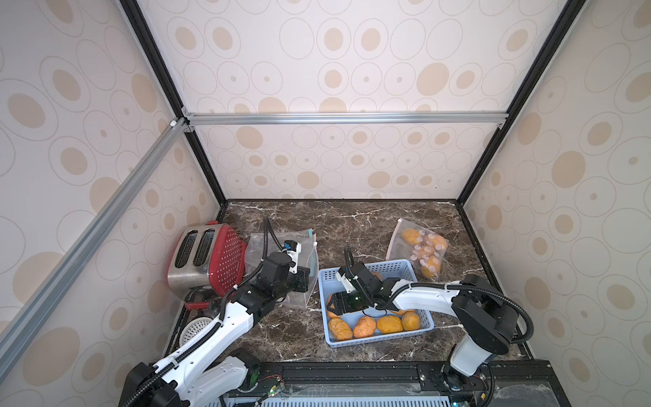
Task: Put the potatoes into a zipper bag and zip it
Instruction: Pick up the potato from the basket.
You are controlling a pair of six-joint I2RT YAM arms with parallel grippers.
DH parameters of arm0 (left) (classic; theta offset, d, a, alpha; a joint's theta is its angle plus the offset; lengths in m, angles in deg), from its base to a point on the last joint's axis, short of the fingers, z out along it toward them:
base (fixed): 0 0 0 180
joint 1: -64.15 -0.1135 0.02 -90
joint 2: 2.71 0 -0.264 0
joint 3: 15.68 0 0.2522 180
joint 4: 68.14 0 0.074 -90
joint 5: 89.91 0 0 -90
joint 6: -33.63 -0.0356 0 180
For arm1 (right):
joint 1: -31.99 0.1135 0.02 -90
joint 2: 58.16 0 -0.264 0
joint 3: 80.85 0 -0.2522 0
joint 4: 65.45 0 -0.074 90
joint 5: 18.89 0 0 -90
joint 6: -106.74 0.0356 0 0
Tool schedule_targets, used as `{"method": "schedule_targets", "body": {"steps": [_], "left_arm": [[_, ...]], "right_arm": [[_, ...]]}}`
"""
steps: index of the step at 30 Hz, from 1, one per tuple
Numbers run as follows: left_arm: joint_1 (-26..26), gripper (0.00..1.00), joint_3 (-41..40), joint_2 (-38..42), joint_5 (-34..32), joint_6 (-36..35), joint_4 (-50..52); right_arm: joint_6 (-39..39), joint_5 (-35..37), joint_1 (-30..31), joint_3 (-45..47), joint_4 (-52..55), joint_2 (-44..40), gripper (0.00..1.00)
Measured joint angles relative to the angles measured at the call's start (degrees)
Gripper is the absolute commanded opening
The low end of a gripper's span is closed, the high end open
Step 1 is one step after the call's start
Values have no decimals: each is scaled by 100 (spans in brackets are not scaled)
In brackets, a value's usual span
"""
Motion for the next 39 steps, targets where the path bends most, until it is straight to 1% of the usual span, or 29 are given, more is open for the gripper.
{"method": "schedule_targets", "body": {"steps": [2, 7, 10, 15, 17, 19, 25, 30, 32, 39], "left_arm": [[0, 0, 0, 0, 0, 0, 4], [0, 0, 0, 0, -2, 0, 7], [0, 0, 2, -13, -37, 2, 17], [0, 0, 120, -192, -105, 2, 214], [0, 0, 201, -247, -116, 2, 280], [0, 0, 240, -247, -111, 2, 284], [0, 0, 286, -254, -9, 4, 280], [0, 0, 348, -332, 98, 42, 269], [0, 0, 378, -369, 155, 55, 269], [0, 0, 413, -435, 221, 92, 264]], "right_arm": [[4, 0, 0, 0, 4, 7, 73], [2, -26, 0, -68, -48, 122, 59], [4, -31, 0, -68, -105, 131, 56], [-83, 37, 0, -59, -103, 50, 55], [-157, 160, 0, 2, -92, -166, 53], [-243, 293, 0, 92, -87, -466, 49], [-649, 719, 0, 168, -7, -1547, 47], [-1014, 883, -2, 168, -181, -2247, 47], [-1113, 870, -2, 168, -391, -2369, 47], [-1305, 702, -2, 144, -817, -2387, 47]]}}
